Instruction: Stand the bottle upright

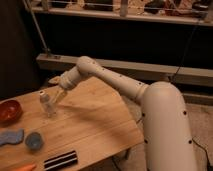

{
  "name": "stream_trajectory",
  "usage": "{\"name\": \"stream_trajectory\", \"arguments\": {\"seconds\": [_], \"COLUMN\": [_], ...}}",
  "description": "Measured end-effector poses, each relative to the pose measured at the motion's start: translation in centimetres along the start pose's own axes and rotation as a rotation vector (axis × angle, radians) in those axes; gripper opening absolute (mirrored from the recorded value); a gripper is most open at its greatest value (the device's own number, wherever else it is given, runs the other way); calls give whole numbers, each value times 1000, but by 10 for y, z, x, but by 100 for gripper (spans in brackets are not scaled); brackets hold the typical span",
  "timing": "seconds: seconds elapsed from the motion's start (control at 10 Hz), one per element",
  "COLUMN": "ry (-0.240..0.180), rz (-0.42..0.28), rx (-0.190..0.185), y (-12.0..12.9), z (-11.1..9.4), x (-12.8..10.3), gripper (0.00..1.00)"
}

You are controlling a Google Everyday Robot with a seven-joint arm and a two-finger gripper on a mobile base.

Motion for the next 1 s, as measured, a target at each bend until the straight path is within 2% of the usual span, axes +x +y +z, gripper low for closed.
{"name": "stream_trajectory", "arguments": {"seconds": [1.0], "ry": [-1], "rz": [0], "rx": [-5], "y": [1], "z": [3], "x": [0], "gripper": [80]}}
